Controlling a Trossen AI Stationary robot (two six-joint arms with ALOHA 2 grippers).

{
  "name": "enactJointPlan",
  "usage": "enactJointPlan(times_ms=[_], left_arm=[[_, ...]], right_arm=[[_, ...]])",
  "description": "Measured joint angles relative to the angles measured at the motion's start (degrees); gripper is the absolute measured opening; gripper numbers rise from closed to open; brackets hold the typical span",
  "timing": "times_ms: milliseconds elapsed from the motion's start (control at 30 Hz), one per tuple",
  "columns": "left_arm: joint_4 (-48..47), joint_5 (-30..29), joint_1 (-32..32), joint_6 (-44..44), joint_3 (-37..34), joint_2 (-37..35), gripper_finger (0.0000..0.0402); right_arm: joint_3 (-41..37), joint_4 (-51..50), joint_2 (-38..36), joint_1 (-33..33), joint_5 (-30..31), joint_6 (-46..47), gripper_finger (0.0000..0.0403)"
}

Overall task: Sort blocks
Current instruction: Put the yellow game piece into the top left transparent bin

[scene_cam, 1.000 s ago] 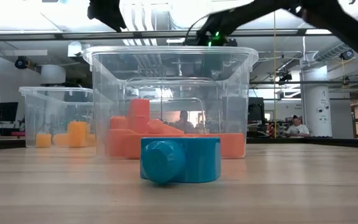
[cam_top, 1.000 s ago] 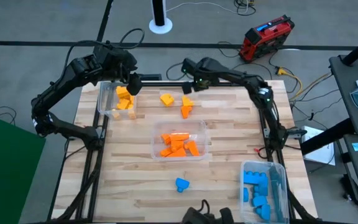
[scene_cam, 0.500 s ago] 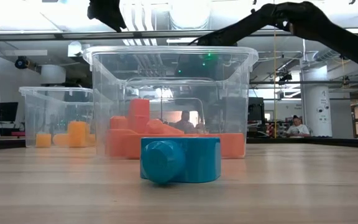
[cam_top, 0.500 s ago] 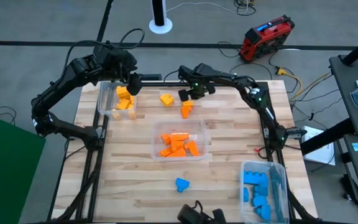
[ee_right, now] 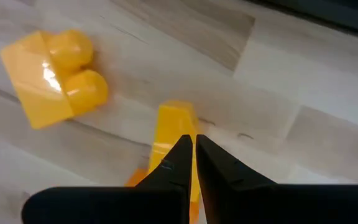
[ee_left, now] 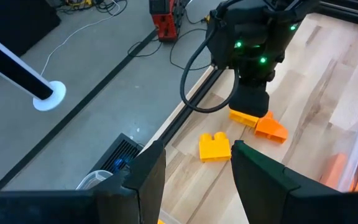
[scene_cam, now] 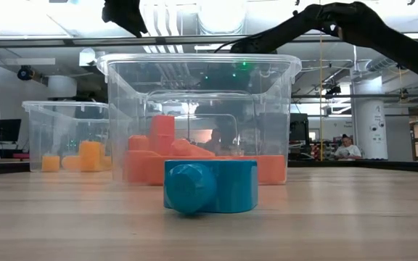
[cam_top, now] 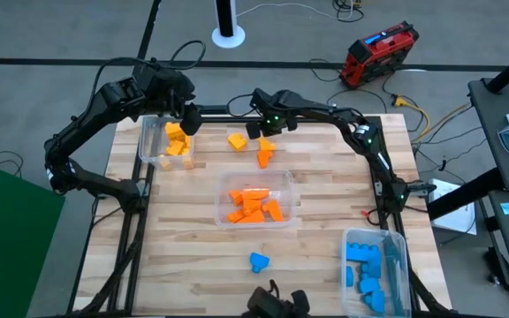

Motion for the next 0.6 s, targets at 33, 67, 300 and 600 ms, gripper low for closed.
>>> enactJointPlan(times_ms=[33,67,300,600], left_arm=[[0.0,0.0,0.0,0.0,0.0,0.0,0.0161],[0.0,0.0,0.0,0.0,0.0,0.0,0.0161],[0.1,0.0,0.0,0.0,0.0,0.0,0.0161],[0.1,0.0,0.0,0.1,0.0,0.0,0.0161]], right_arm=[[0.0,0.8,0.0,0.0,-0.1,-0.2,0.0013],[0.0,1.2,0.0,0.0,-0.1,-0.3,0.0013],[0.0,5.4,0.0,0.0,-0.1,-0.1,0.0013],[0.0,9.6,-0.1,0.0,-0.1,-0.4,0.0013]])
